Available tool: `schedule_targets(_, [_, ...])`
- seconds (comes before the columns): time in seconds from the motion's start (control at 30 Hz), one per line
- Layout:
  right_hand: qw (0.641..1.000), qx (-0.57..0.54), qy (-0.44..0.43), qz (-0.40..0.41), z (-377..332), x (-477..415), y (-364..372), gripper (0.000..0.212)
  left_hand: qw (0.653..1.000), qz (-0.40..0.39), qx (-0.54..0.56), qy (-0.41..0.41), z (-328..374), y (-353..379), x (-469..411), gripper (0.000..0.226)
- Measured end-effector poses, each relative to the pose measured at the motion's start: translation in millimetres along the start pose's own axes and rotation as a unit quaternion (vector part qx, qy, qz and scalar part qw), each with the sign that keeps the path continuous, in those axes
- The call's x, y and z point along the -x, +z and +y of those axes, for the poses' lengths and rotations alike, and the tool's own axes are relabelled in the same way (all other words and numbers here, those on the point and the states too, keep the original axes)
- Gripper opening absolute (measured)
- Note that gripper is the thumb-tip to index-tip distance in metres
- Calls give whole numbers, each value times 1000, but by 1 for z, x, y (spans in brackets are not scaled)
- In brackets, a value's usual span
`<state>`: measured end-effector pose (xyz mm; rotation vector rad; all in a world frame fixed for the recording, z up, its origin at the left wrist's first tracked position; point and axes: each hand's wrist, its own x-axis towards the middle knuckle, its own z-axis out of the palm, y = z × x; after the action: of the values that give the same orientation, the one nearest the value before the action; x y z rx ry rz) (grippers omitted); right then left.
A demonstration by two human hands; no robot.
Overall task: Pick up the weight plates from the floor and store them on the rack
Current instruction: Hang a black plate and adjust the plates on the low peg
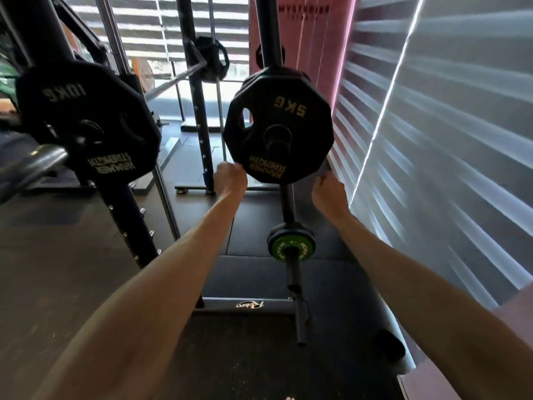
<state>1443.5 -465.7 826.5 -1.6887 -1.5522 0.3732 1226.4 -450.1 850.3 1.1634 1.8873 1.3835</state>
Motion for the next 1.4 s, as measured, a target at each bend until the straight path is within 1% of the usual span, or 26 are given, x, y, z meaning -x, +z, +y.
schedule_targets(0.07, [997,-64,-16,50,-18,-2,-16,31,999,36,34,19,10,-10,7,37])
schedule_targets(0.13, [991,-103,-39,75,-34,-7,-27,37,995,44,68,52,18,-15,5,46])
schedule_targets(0.27, [989,-111,-62,81,-56,-23,-39,56,986,25,93,138,37,-20,-10,67])
schedule_targets(0.4, [985,-132,-88,74,-66,-45,-42,61,979,-6,71,190,54,-19,-24,75])
schedule_targets(0.5, [980,-149,-106,74,-70,-57,-39,62,977,-27,82,197,60,-14,-36,71])
schedule_targets(0.57, [977,-166,-114,77,-69,-61,-33,54,973,-18,91,213,59,-8,-40,62])
schedule_targets(0.63, [971,-178,-120,102,-66,-64,-25,48,966,3,105,237,56,-3,-42,56])
schedule_targets(0.73, [966,-197,-114,125,-63,-66,-16,40,960,38,117,252,53,3,-45,56])
schedule_targets(0.8, [963,-205,-112,134,-64,-66,-15,37,960,50,119,249,52,7,-47,62])
schedule_targets(0.9, [962,-205,-118,139,-63,-67,-14,38,962,67,126,234,52,10,-49,72])
schedule_targets(1.03, [959,-226,-100,141,-63,-67,-7,35,956,70,133,251,58,8,-48,55])
schedule_targets(1.1, [956,-240,-90,141,-62,-66,-3,36,953,73,129,263,61,6,-50,52])
schedule_targets(1.27, [952,-263,-73,140,-54,-69,6,46,949,72,95,291,66,8,-57,63])
schedule_targets(1.4, [949,-274,-91,129,-53,-68,7,48,942,95,73,315,65,10,-59,63])
